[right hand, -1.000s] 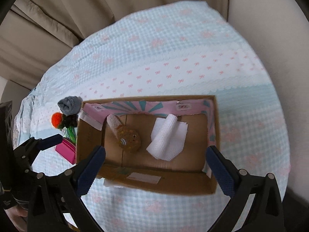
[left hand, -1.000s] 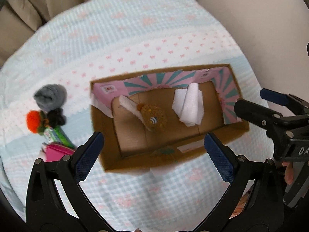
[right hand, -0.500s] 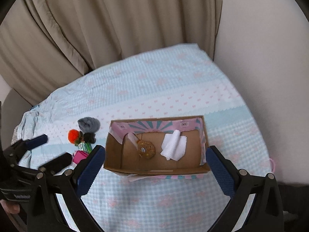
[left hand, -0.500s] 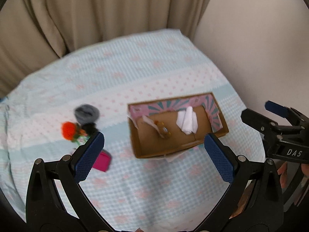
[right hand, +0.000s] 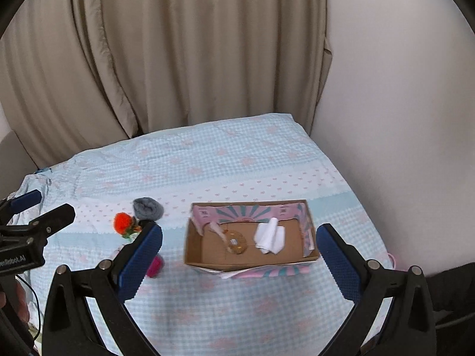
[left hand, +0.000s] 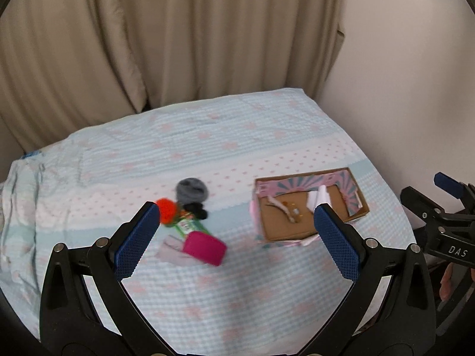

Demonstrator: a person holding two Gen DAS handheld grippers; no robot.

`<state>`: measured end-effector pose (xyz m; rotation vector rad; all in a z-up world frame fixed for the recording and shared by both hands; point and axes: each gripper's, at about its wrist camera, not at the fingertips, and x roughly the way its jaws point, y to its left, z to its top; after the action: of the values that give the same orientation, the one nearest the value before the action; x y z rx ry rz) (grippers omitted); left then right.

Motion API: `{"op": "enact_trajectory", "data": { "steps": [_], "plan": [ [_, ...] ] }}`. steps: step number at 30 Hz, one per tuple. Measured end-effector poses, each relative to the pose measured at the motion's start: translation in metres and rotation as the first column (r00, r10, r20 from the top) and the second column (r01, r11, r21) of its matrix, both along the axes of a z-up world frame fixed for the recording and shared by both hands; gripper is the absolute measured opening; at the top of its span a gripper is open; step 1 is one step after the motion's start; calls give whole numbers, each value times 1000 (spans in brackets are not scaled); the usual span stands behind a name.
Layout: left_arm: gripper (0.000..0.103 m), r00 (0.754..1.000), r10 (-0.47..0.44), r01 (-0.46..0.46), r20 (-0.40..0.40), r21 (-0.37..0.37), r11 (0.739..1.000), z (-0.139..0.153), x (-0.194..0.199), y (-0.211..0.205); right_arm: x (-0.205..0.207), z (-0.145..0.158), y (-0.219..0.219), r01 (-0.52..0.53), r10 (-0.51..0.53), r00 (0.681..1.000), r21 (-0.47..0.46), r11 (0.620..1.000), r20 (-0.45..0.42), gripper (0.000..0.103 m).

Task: Organize soft objects
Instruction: 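Withdraw both tools from the box back toward the remaining items, then grasp the orange pompom with the left tool while the right tool grasps the magenta pouch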

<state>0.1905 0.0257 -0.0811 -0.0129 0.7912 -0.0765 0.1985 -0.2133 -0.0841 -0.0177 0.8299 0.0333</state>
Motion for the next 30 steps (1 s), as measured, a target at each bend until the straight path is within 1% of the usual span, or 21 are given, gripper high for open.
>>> {"op": "enact_trajectory", "data": {
  "steps": [2,5,7,9,14,17,20,22,24,26,30],
  "plan": [
    [103,1000,16,-16,9,3,1000,1,-5,19,-5,0,18,-16,16,1000,9,1000,0,103],
    [103,1000,21,-21,19,-25,999,0,-13,50,-9,-4,41,-30,30,999,13,999,-12,103],
    [103,999,28,-27,20,-36,999,-2,-16,71,-11,-9,60,-48,49,999,35,998,-24,103],
    [103,1000,26,-26,17,-29,999,-6,-17,90,-12,-16,77,-62,64,997,57,996,-39,103],
    [103,1000,-10,9,-12,-53,999,-22,-7,131,-10,-39,122,-74,82,994,105,992,-72,103],
    [103,999,-30,28,-34,-56,998,-38,7,155,-7,-56,143,-77,88,993,123,989,-83,103],
    [103,996,-58,54,-66,-51,997,-63,28,173,1,-80,164,-91,104,989,124,988,-106,103],
    [103,993,-79,73,-83,-68,995,-82,42,181,8,-98,174,-107,122,985,125,986,-121,103],
    [103,987,-96,84,-128,-92,992,-109,61,191,16,-118,183,-129,150,979,146,981,-140,103],
    [102,981,-106,90,-160,-107,990,-132,76,199,26,-144,190,-143,174,968,168,975,-182,103],
    [102,972,-134,110,-192,-132,985,-176,104,205,43,-187,202,-182,219,949,174,968,-226,103]
  ]
}}
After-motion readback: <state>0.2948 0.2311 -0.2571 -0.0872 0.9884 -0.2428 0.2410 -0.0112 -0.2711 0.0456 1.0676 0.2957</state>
